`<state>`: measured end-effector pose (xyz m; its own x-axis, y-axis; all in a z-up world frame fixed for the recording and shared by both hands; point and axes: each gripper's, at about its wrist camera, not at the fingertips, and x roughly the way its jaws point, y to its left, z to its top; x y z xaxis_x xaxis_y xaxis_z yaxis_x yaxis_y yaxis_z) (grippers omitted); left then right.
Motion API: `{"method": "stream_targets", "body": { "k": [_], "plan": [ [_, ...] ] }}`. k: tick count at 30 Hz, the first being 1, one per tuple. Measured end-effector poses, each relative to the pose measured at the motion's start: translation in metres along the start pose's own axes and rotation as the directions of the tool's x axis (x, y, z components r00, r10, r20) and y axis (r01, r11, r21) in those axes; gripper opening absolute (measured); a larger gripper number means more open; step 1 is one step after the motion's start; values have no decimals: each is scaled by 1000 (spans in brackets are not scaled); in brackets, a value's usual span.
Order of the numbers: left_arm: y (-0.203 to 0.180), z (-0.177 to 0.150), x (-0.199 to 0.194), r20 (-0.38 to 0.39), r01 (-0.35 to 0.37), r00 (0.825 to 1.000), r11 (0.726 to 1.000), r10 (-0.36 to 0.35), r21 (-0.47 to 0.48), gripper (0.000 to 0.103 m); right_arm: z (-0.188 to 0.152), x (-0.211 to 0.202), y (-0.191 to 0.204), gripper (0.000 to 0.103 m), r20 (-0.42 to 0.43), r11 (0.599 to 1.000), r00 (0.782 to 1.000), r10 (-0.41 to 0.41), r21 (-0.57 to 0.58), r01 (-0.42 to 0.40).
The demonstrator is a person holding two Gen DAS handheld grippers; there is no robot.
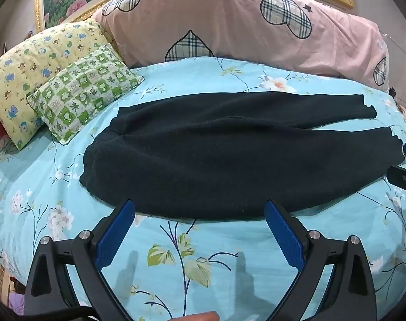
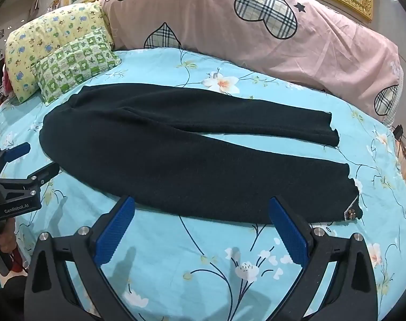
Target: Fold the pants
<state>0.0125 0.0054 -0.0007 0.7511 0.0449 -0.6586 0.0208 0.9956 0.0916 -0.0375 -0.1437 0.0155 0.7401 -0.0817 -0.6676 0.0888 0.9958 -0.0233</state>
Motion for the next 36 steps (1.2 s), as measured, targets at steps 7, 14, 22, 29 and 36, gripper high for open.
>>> {"method": "stream_targets", "body": {
  "k": [7, 14, 22, 29, 36],
  "plan": [
    [1, 0, 1, 3, 2, 1000, 1000, -2, 0, 98, 1, 1, -3, 100, -4, 1000, 1000, -2, 12, 2],
    [3, -1, 3, 0, 2, 1000, 1000, -2, 1, 98, 1, 1, -7, 100, -10, 1000, 1000, 2, 22, -2],
    [3, 1, 3, 7, 2, 1000, 1000, -3, 8, 98, 1, 0, -7, 100, -10, 1000, 1000, 5, 26, -4],
    [-1, 1, 1, 9, 6, 1000, 1000, -6, 18, 98, 1, 0, -9, 100, -11, 999, 1000, 7, 32, -6],
    [-2, 0, 0, 9, 7, 1000, 1000, -7, 21, 98, 1, 0, -11, 100, -11, 999, 1000, 8, 38, -7]
  ]
}}
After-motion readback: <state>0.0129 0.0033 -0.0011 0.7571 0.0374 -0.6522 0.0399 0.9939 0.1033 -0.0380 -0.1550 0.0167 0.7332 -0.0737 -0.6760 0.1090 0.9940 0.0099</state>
